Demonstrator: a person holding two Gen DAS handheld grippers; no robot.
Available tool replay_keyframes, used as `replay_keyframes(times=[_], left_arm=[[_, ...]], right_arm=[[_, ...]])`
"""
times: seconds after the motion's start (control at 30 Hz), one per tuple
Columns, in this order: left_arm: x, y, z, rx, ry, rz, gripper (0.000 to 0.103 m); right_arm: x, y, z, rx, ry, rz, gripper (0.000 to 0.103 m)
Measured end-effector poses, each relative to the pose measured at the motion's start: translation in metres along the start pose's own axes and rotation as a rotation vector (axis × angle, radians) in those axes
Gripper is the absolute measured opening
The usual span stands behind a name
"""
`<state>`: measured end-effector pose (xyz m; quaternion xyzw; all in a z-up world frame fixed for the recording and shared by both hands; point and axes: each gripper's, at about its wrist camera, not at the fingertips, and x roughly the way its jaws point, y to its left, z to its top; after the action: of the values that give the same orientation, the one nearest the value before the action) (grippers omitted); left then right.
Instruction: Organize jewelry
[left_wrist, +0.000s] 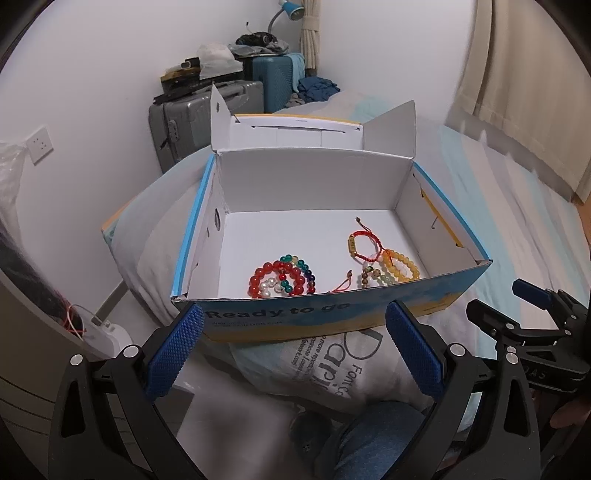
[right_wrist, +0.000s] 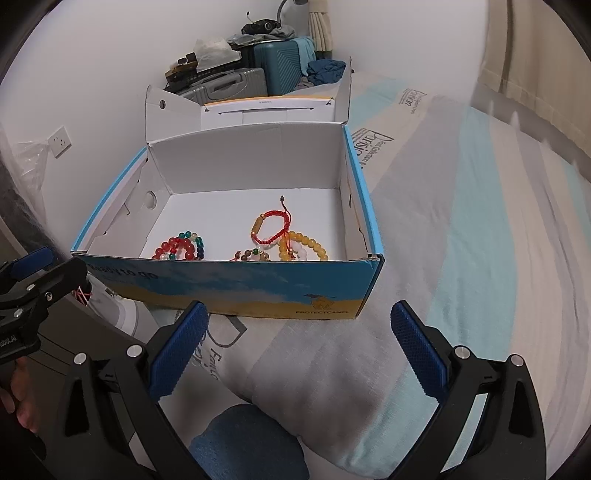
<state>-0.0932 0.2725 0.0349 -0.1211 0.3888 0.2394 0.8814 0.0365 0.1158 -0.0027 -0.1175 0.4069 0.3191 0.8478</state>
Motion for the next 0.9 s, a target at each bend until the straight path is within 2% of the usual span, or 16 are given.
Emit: replay_keyframes(times=[0.23,0.5,0.67,0.9], left_arm=[[0.002,0.003,0.000,-0.034,0.001,0.001,0.097],[0.004,-0.003,0.000,0.002,0.003,0.036,0.097],[0.008,0.000,0.000,-0.027,0.020,0.021,0.097],[0.008,-0.004,0.000,-0.002,0.016,0.035,0.097]], right_arm=[[0.002,0.001,0.000,-0.005,0.002,-0.004,0.095],[0.003,0.000,0.000,-0.008,0.008,-0.010,0.095],[0.003,-0.001,-0.001,-0.011,0.010,-0.010,0.095],[0.003,-0.002,-0.002,-0.013,0.010,-0.013,0.095]])
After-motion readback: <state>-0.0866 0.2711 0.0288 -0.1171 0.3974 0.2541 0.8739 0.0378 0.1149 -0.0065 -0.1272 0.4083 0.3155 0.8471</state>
